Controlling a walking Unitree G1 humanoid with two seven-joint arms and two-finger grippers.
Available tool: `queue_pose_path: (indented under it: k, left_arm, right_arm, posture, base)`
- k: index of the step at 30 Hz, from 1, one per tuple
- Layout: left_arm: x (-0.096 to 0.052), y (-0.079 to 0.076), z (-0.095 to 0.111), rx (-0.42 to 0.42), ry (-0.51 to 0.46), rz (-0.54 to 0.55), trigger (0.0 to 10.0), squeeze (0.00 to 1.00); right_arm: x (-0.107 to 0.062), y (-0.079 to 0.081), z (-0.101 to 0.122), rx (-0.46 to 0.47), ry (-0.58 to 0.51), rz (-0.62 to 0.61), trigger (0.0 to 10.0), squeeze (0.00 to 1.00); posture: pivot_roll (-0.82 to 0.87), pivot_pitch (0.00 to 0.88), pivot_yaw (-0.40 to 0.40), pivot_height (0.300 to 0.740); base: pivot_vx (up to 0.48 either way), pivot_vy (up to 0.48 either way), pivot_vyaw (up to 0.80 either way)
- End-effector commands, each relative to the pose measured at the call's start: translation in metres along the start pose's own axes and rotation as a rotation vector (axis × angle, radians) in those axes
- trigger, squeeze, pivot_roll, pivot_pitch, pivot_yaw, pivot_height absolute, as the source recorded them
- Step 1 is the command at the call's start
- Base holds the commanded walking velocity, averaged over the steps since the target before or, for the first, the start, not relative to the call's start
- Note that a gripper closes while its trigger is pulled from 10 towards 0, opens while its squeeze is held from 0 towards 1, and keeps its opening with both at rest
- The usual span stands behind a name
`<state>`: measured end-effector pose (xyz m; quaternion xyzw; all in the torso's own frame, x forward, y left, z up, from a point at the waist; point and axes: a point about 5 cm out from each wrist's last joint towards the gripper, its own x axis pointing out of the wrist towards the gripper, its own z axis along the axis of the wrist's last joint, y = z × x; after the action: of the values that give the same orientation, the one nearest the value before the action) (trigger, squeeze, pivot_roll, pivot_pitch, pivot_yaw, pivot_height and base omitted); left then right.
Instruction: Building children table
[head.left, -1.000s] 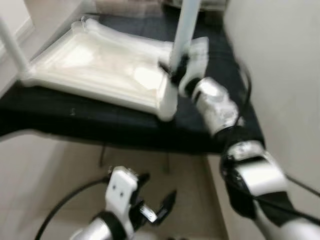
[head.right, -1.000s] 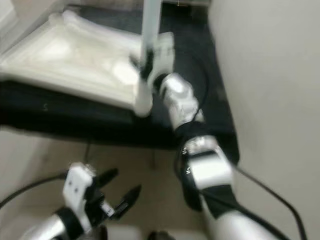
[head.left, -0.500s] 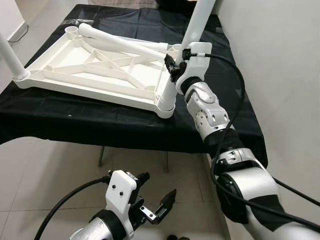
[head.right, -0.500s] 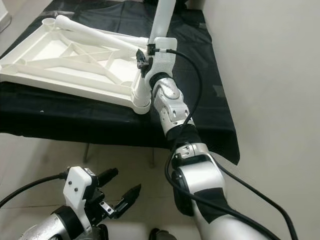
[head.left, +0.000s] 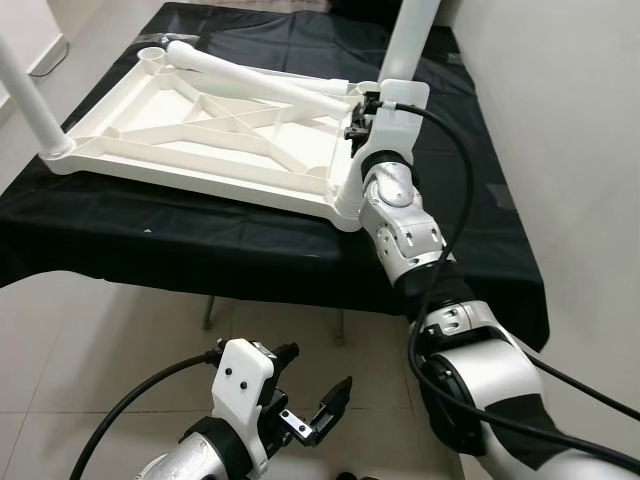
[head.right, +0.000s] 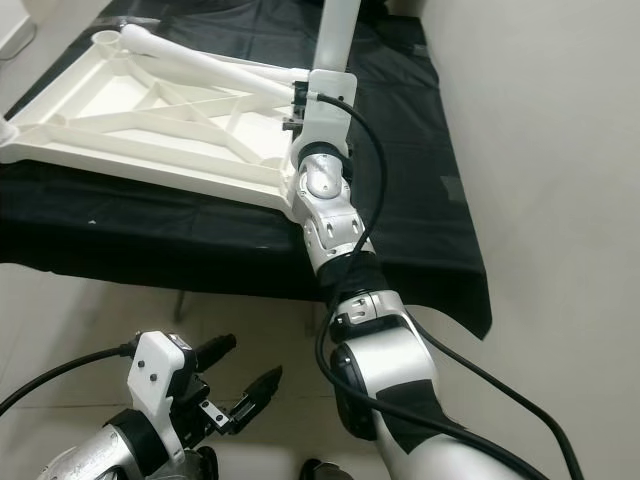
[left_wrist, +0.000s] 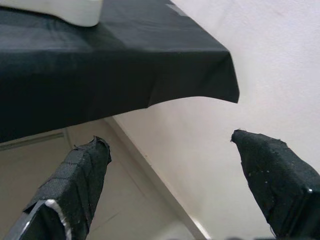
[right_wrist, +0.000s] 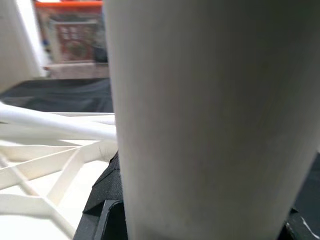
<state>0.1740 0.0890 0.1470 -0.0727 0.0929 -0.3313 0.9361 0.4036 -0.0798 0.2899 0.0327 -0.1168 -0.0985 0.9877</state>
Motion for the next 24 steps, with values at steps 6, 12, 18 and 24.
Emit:
queue_pose_path:
  k: [6,12,18,24]
  left_arm:
    - [-0.001,0.0,-0.005,-0.005,0.017,0.0,10.0,0.0]
    - [-0.001,0.0,-0.006,-0.006,0.018,-0.002,10.0,0.0]
    - [0.0,0.0,-0.008,-0.005,0.02,-0.003,10.0,0.0]
    - [0.0,0.001,-0.009,-0.005,0.021,-0.004,10.0,0.0]
  right_arm:
    - [-0.007,-0.031,-0.055,-0.035,0.26,-0.28,10.0,0.0]
    - [-0.011,-0.034,-0.055,0.043,0.284,-0.42,10.0,0.0]
    - [-0.016,-0.035,-0.048,0.038,0.225,-0.543,10.0,0.0]
    - [-0.027,-0.026,-0.048,-0.015,0.207,-0.602,10.0,0.0]
  posture:
    - [0.1,0.232,-0.085,0.74]
    - [0.1,0.224,-0.088,0.74]
    - [0.11,0.217,-0.089,0.74]
    - [0.11,0.208,-0.091,0.74]
  base:
    - [0.0,0.0,0.0]
    - [0.0,0.0,0.0]
    - [0.0,0.0,0.0]
    - [0.0,0.0,0.0]
